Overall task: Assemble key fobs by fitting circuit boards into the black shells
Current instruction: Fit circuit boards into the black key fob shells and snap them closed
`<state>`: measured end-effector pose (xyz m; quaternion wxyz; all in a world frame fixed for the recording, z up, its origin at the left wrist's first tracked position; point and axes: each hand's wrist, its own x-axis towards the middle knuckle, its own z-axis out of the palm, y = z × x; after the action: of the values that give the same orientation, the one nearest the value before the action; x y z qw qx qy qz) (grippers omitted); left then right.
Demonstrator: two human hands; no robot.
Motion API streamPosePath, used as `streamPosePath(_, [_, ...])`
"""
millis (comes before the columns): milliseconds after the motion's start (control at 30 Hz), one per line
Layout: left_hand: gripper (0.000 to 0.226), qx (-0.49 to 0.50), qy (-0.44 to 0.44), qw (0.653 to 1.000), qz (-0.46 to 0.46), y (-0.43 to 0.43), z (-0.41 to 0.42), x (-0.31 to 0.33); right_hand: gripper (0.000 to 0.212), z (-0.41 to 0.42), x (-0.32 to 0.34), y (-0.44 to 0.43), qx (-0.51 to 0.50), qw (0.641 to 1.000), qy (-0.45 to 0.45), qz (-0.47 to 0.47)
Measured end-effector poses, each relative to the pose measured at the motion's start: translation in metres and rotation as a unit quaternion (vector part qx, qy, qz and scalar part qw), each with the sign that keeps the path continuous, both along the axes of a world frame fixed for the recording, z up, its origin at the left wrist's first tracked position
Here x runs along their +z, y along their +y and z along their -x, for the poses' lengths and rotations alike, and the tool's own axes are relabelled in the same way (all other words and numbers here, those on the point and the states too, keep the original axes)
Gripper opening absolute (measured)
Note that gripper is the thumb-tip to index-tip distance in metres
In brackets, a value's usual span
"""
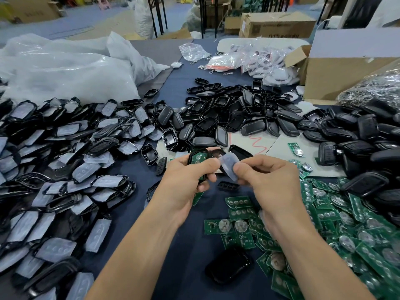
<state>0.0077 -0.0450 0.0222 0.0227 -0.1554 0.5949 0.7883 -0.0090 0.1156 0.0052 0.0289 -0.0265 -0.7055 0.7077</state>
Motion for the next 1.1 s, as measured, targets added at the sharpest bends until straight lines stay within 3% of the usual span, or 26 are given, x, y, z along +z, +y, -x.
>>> streamPosePath(67, [0.034,-0.016,0.002,0.999,0.037,-0.002,-0.001,0.0,0.02,0.0,0.0,0.002,-0.002,1.0,0.001,0.003])
streamPosePath(167, [0.021,-0.031,0.0,0.998,0.053,-0.003,-0.001,0.001,0.018,0.0,-0.002,0.003,-0.013,1.0,0.0,-0.009])
streamPosePath(433, [0.039,-0.067,0.006,0.996,0.054,-0.001,-0.002,-0.001,0.015,-0.001,-0.001,0.002,-0.035,0.998,0.019,-0.054])
streamPosePath(633, [0.008,-0.048,0.003,0.996,0.081,0.0,-0.001,-0.004,0.025,0.0,-0.002,0.002,-0.046,0.997,0.013,-0.067])
streamPosePath(733, [0.004,-0.036,0.016,0.993,0.109,0.003,-0.002,-0.004,0.025,-0.001,-0.003,0.003,-0.046,0.995,0.026,-0.085])
streamPosePath(867, [0.027,-0.013,0.025,0.99,0.138,0.004,-0.002,-0.004,0.022,-0.002,-0.004,0.002,-0.045,0.991,0.05,-0.118])
streamPosePath(1033, [0.012,0.026,0.032,0.992,0.115,0.008,-0.002,-0.003,0.015,-0.001,-0.007,0.001,0.0,0.994,0.026,-0.11])
streamPosePath(1100, [0.022,0.038,0.037,0.993,0.101,0.008,-0.001,-0.003,0.015,-0.001,-0.006,-0.001,0.052,0.994,-0.003,-0.094])
